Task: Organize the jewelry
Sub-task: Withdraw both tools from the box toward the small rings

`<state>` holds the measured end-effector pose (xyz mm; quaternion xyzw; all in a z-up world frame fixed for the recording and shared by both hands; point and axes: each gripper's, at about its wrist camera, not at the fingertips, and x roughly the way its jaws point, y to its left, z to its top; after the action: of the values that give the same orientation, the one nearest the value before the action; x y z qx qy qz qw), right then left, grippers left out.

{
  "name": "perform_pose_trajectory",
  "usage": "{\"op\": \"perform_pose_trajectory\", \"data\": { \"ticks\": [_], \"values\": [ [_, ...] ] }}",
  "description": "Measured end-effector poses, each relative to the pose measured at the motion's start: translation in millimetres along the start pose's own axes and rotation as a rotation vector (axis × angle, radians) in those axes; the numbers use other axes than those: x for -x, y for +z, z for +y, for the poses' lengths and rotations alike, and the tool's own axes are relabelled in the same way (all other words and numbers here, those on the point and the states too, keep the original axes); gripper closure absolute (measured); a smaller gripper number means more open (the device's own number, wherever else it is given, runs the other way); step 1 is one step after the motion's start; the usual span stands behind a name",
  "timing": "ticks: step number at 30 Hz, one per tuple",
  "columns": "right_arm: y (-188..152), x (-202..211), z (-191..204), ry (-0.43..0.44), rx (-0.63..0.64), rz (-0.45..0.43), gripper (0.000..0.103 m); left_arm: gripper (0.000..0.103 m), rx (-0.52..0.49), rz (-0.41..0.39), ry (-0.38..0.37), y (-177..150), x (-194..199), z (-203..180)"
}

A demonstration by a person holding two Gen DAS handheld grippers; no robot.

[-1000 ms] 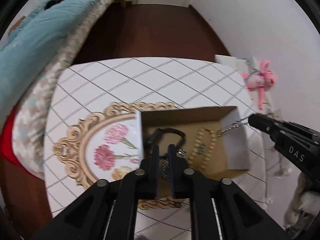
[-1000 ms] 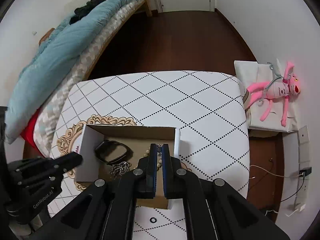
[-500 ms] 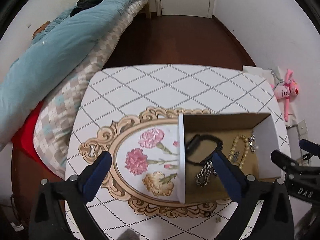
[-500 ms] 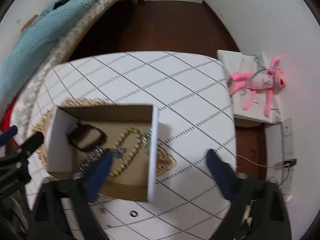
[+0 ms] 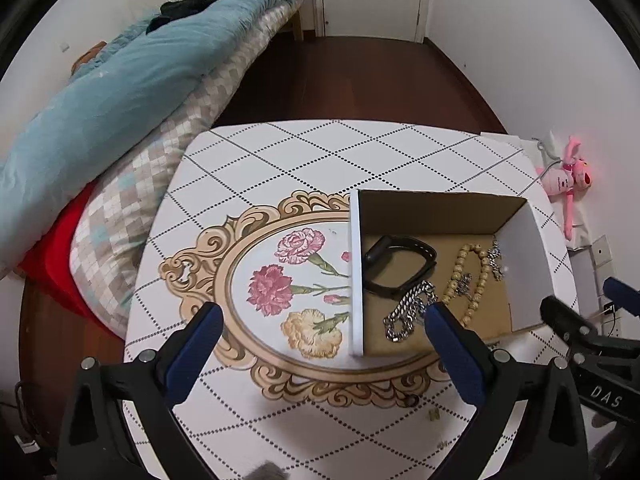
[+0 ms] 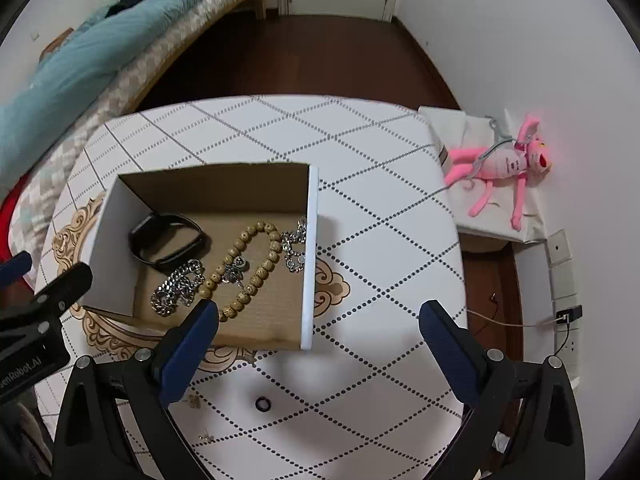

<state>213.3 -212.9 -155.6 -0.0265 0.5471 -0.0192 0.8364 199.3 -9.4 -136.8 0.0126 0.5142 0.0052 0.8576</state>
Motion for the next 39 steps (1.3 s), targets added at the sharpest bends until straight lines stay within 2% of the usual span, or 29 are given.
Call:
{"op": "perform_pose_trajectory", "data": {
  "ticks": [11, 18, 27, 31, 34, 39],
  "values": [
    [-22.3, 65.2, -5.5, -0.048, -0.036, -0.155, 0.002, 0.0, 0.011, -0.107, -0.005, -17.6, 56.3, 1.4],
    [-35.3, 116.5, -13.3, -0.04, -0.066, -0.249, 0.002, 0.0, 0.019, -0.19, -0.025, -20.5, 101.6, 2.5],
    [-51.2, 168.3, -14.4, -0.017, -0.082, -0.322, 0.002, 0.0, 0.016, -0.241, -0.058, -25.6, 141.4, 2.2],
    [-57.6, 176.0, -17.4, 0.006, -0.102, -0.323, 0.002, 0.0, 0.038, -0.217, -0.051, -28.7, 142.4, 3.4],
    [-60.4, 172.8, -18.8, 0.017, -0.111, -0.307, 0.002, 0.0, 0.04, -0.185, -0.036, -32.6, 128.1, 1.6],
    [-68.9, 131.0, -20.3, 0.053, -0.116, -0.2, 0.002, 0.0, 0.041, -0.088, 0.0, -46.5, 85.0, 0.9]
  ]
}}
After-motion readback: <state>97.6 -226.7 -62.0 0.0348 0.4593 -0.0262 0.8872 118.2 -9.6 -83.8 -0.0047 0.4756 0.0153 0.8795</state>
